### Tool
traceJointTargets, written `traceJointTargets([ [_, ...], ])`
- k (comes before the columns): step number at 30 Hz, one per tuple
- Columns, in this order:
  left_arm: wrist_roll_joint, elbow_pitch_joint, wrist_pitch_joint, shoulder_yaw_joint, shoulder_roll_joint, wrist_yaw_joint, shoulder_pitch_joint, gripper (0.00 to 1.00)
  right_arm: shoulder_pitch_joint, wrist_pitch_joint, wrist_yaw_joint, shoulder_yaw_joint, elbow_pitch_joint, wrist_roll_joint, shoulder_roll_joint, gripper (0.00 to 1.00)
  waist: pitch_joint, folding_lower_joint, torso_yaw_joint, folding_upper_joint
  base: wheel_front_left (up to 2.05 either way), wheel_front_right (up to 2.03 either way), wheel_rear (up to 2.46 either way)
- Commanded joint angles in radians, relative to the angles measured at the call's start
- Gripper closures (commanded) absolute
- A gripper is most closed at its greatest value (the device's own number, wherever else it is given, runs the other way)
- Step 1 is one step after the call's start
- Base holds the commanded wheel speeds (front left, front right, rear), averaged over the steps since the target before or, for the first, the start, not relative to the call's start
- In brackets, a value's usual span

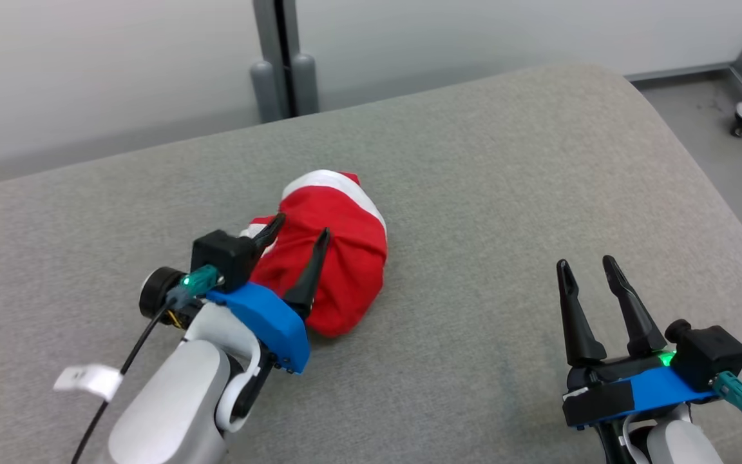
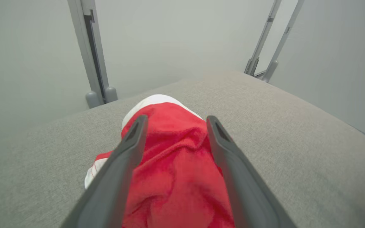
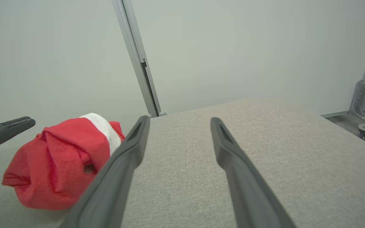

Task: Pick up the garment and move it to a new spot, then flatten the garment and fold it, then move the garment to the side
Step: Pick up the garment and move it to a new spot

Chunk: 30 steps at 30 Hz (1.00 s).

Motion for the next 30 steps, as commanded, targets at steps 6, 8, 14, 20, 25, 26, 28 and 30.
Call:
traceJointTargets([
  [6, -0.031, -0.078, -0.216, 0.069, -0.004, 0.029, 0.121, 0.0, 0.025, -0.004, 0.0, -0.013, 0.01, -0.028, -0.004, 0.0, -0.048, -0.0001, 0.068, -0.0001, 0.0, 0.0, 0.0],
  [8, -0.042, -0.096, -0.256, 0.097, -0.001, 0.042, 0.16, 0.0, 0.03, -0.004, 0.0, -0.019, 0.012, -0.035, -0.004, 0.0, -0.061, -0.0001, 0.09, -0.0001, 0.0, 0.0, 0.0],
  [14, -0.03, -0.135, -0.301, 0.19, 0.013, 0.077, 0.266, 0.0, 0.053, 0.006, 0.0, -0.04, 0.009, -0.059, -0.004, 0.0, -0.087, -0.0001, 0.147, -0.0001, 0.0, 0.0, 0.0],
  [20, 0.015, -0.175, -0.302, 0.293, 0.005, 0.088, 0.348, 0.0, 0.069, 0.029, 0.0, -0.066, 0.005, -0.103, -0.004, 0.0, -0.101, -0.0001, 0.188, -0.0001, 0.0, 0.0, 0.0],
  [25, 0.055, -0.171, -0.303, 0.373, 0.0, 0.078, 0.409, 0.0, 0.09, 0.052, 0.0, -0.093, 0.014, -0.127, -0.004, 0.0, -0.112, -0.0001, 0.215, -0.0001, 0.0, 0.0, 0.0],
  [26, 0.063, -0.166, -0.303, 0.382, 0.002, 0.073, 0.418, 0.0, 0.091, 0.056, 0.0, -0.098, 0.015, -0.128, -0.004, 0.0, -0.114, -0.0001, 0.219, -0.0001, 0.0, 0.0, 0.0],
  [28, 0.077, -0.153, -0.303, 0.399, 0.005, 0.064, 0.429, 0.0, 0.098, 0.065, 0.0, -0.102, 0.02, -0.126, -0.004, 0.0, -0.117, -0.0001, 0.224, -0.0001, 0.0, 0.0, 0.0],
  [30, 0.089, -0.14, -0.303, 0.404, 0.004, 0.059, 0.44, 0.0, 0.109, 0.065, 0.0, -0.106, 0.025, -0.121, -0.004, 0.0, -0.12, -0.0001, 0.227, -0.0001, 0.0, 0.0, 0.0],
])
